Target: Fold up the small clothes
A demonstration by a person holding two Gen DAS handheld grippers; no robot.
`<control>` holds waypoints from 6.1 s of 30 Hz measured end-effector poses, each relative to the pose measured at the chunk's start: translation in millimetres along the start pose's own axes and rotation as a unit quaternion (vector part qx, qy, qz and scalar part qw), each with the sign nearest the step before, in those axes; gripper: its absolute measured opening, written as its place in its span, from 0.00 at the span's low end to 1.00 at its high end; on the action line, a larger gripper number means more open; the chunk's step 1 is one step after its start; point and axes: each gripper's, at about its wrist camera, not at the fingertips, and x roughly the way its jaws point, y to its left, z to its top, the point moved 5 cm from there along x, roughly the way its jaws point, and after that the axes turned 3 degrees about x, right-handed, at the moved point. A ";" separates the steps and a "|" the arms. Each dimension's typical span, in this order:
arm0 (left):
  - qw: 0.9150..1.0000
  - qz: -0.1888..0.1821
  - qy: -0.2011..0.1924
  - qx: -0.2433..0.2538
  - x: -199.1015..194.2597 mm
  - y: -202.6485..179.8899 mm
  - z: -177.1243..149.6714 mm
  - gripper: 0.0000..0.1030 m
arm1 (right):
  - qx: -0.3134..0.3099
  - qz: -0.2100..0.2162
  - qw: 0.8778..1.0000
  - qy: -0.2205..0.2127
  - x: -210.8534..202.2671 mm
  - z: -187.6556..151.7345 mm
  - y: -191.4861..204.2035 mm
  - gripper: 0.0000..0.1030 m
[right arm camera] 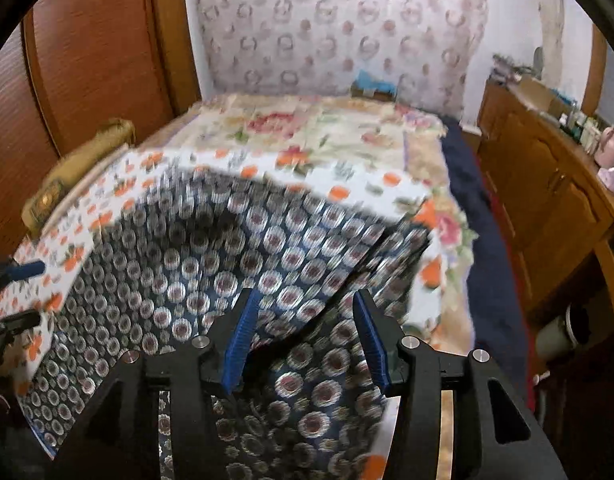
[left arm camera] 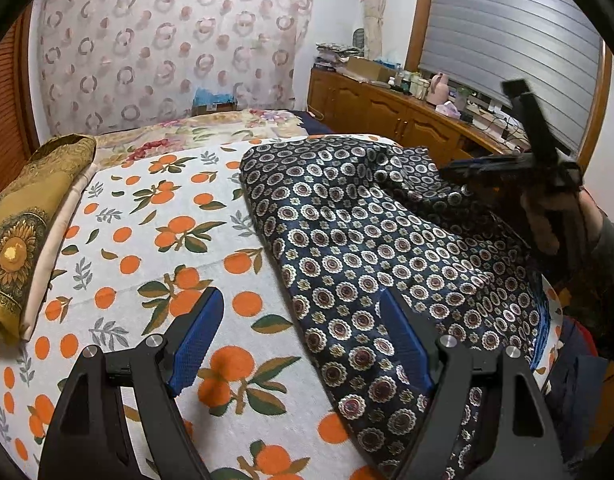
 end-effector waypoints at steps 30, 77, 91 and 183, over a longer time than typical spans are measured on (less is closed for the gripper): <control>1.000 0.000 0.011 -0.005 1.1 -0.3 -9.2 0.79 | 0.031 -0.141 0.989 -0.038 33.7 49.5 -59.3 0.40; 0.999 -0.003 0.038 0.004 -17.1 -17.2 -39.9 0.99 | 0.086 -0.058 0.994 -0.022 -107.7 -142.3 3.7 0.53; 0.996 -0.061 0.062 0.021 -16.9 -39.9 -52.9 0.68 | 0.051 -0.041 0.998 -0.018 -113.2 -143.9 22.0 0.36; 0.996 -0.007 0.086 -0.013 154.7 64.8 117.5 0.69 | 0.062 -0.029 0.996 -0.052 -23.9 67.0 -27.6 0.52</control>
